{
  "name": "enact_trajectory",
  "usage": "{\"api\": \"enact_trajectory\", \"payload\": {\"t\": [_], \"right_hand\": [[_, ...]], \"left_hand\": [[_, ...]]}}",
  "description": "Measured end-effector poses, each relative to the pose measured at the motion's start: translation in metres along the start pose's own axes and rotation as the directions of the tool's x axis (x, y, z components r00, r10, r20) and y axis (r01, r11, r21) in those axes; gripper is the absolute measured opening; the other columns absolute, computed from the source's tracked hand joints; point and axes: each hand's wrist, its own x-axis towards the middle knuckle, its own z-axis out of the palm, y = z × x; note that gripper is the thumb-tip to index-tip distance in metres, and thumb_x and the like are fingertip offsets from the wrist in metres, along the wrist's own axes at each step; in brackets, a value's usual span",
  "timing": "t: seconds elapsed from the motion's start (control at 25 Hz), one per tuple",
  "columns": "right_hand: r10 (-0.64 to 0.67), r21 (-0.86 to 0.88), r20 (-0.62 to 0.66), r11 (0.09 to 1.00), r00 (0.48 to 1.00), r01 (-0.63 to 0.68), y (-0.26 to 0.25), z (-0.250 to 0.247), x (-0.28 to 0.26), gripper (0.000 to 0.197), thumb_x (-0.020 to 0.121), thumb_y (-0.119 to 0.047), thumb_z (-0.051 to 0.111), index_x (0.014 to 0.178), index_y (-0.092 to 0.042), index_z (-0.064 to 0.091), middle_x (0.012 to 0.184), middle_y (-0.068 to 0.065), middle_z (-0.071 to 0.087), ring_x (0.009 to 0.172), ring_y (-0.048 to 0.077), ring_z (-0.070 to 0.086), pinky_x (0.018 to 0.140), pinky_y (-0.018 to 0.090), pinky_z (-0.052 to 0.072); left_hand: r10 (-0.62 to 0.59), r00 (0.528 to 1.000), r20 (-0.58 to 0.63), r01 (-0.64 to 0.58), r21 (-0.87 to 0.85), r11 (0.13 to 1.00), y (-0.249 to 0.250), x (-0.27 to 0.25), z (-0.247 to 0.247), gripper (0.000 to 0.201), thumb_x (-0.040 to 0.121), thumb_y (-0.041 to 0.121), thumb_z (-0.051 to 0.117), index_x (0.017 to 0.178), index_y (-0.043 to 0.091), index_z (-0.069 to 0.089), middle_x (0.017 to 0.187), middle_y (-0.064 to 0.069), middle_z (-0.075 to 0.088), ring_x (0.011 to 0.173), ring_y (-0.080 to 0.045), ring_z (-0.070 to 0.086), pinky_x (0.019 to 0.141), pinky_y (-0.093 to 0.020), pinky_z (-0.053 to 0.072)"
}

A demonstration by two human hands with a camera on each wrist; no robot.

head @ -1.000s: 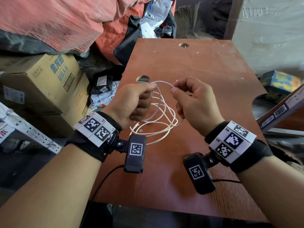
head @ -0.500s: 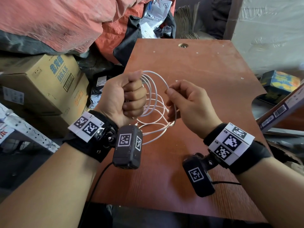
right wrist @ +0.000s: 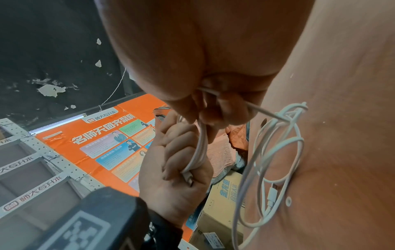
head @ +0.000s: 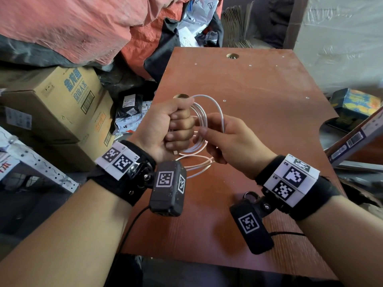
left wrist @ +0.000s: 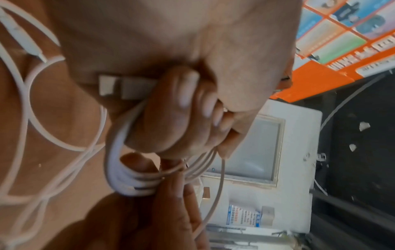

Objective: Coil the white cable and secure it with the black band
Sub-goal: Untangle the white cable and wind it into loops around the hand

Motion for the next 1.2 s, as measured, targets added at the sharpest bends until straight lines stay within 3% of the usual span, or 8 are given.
{"api": "enact_trajectory", "payload": {"t": [0.12, 0.24, 0.4, 0.6, 0.8, 1.04, 1.2], "right_hand": [[0.067, 0.019, -0.051, 0.998, 0.996, -0.066, 0.002, 0.001, 0.001, 0.02, 0.101, -0.01, 0.05, 0.083, -0.01, 0.057, 0.046, -0.005, 0.049, 0.04, 0.013, 0.039, 0.039, 0.018, 0.03], [0.077, -0.016, -0.059, 0.997, 0.995, -0.079, 0.002, 0.0, 0.001, 0.019, 0.101, -0.011, 0.05, 0.085, -0.004, 0.057, 0.046, -0.003, 0.049, 0.04, 0.014, 0.04, 0.039, 0.019, 0.031], [0.071, -0.073, -0.066, 0.994, 0.995, -0.076, 0.001, -0.002, 0.001, 0.02, 0.102, -0.012, 0.049, 0.085, -0.006, 0.058, 0.044, -0.005, 0.052, 0.04, 0.013, 0.043, 0.04, 0.022, 0.033], [0.072, -0.14, -0.054, 0.987, 0.996, -0.079, 0.001, -0.003, -0.004, 0.02, 0.102, -0.011, 0.047, 0.093, 0.003, 0.057, 0.051, -0.002, 0.062, 0.041, 0.015, 0.049, 0.042, 0.027, 0.041], [0.064, -0.122, -0.068, 0.99, 0.996, -0.072, 0.003, -0.007, -0.008, 0.015, 0.102, -0.011, 0.048, 0.092, -0.002, 0.056, 0.052, -0.002, 0.063, 0.04, 0.015, 0.052, 0.043, 0.028, 0.044], [0.021, -0.105, -0.129, 0.994, 0.991, -0.035, 0.01, -0.008, -0.007, 0.012, 0.1, -0.012, 0.052, 0.102, -0.003, 0.059, 0.088, 0.023, 0.069, 0.057, 0.025, 0.061, 0.05, 0.036, 0.054], [0.031, -0.083, -0.162, 0.996, 0.986, -0.045, 0.013, 0.001, -0.006, 0.012, 0.1, -0.011, 0.049, 0.099, -0.004, 0.059, 0.082, 0.017, 0.07, 0.052, 0.019, 0.058, 0.047, 0.033, 0.048]], "left_hand": [[-0.012, 0.996, -0.086, 0.02, 0.093, 0.995, -0.005, 0.002, 0.002, 0.041, 0.098, 0.03, 0.051, 0.062, 0.02, 0.036, 0.05, 0.006, 0.022, 0.034, -0.006, 0.02, 0.033, -0.017, 0.014], [0.041, 0.989, -0.143, -0.019, 0.151, 0.988, -0.009, 0.004, 0.001, 0.031, 0.097, 0.028, 0.056, 0.071, 0.017, 0.048, 0.054, 0.006, 0.027, 0.039, -0.006, 0.026, 0.036, -0.019, 0.022], [0.112, 0.98, -0.167, -0.077, 0.205, 0.976, -0.01, 0.004, -0.001, 0.023, 0.091, 0.03, 0.065, 0.086, 0.008, 0.06, 0.057, 0.005, 0.036, 0.043, -0.005, 0.034, 0.041, -0.018, 0.032], [0.05, 0.985, -0.163, -0.019, 0.184, 0.983, -0.012, 0.005, 0.004, 0.035, 0.092, 0.044, 0.06, 0.085, 0.009, 0.059, 0.056, 0.006, 0.026, 0.04, -0.005, 0.023, 0.036, -0.019, 0.02], [0.11, 0.977, -0.183, -0.067, 0.228, 0.971, -0.018, 0.013, 0.005, 0.039, 0.097, 0.044, 0.055, 0.08, 0.009, 0.058, 0.054, 0.005, 0.024, 0.037, -0.005, 0.02, 0.035, -0.019, 0.014], [0.15, 0.965, -0.217, -0.105, 0.208, 0.973, -0.022, 0.021, 0.01, 0.036, 0.098, 0.041, 0.054, 0.078, 0.012, 0.059, 0.052, 0.005, 0.023, 0.037, -0.005, 0.019, 0.036, -0.019, 0.01], [0.138, 0.963, -0.23, -0.105, 0.152, 0.983, -0.026, 0.018, 0.008, 0.034, 0.098, 0.04, 0.054, 0.081, 0.012, 0.057, 0.05, 0.006, 0.024, 0.036, -0.004, 0.018, 0.032, -0.017, 0.014]]}}
